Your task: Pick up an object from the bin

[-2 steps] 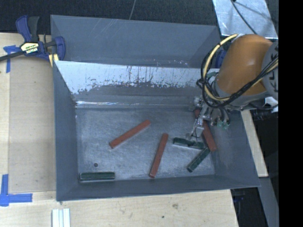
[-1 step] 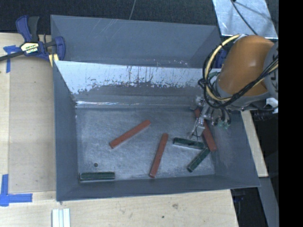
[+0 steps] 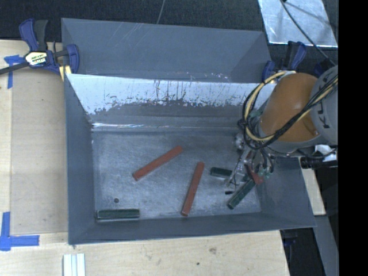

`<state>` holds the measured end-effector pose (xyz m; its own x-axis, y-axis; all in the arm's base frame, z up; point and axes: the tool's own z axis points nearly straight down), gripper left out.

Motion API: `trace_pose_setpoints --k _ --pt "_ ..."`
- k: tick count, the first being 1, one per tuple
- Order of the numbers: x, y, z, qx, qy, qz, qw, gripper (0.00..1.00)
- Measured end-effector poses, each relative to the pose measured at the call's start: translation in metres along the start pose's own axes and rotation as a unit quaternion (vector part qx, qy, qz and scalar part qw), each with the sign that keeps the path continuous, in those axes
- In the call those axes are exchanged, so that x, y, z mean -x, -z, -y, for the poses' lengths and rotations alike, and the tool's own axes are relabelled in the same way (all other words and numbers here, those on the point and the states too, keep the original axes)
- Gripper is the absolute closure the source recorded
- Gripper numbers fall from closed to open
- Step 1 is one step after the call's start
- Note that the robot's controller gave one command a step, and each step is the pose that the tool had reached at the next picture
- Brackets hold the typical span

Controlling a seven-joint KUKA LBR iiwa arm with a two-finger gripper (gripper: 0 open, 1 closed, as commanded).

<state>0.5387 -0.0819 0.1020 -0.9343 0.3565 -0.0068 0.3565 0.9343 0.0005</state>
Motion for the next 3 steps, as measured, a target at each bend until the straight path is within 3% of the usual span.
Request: trace_pose_setpoints --k 1,2,3 --pt "-0.046 -0.03 -0.024 0.001 0.118 -0.0004 0.993 1.0" --pt "-0.046 -0.03 -0.024 0.001 0.118 -0.0004 0.993 1.0" --pt "-0.026 0.166 0.016 0.001 0.053 0.003 0.9986 1.0"
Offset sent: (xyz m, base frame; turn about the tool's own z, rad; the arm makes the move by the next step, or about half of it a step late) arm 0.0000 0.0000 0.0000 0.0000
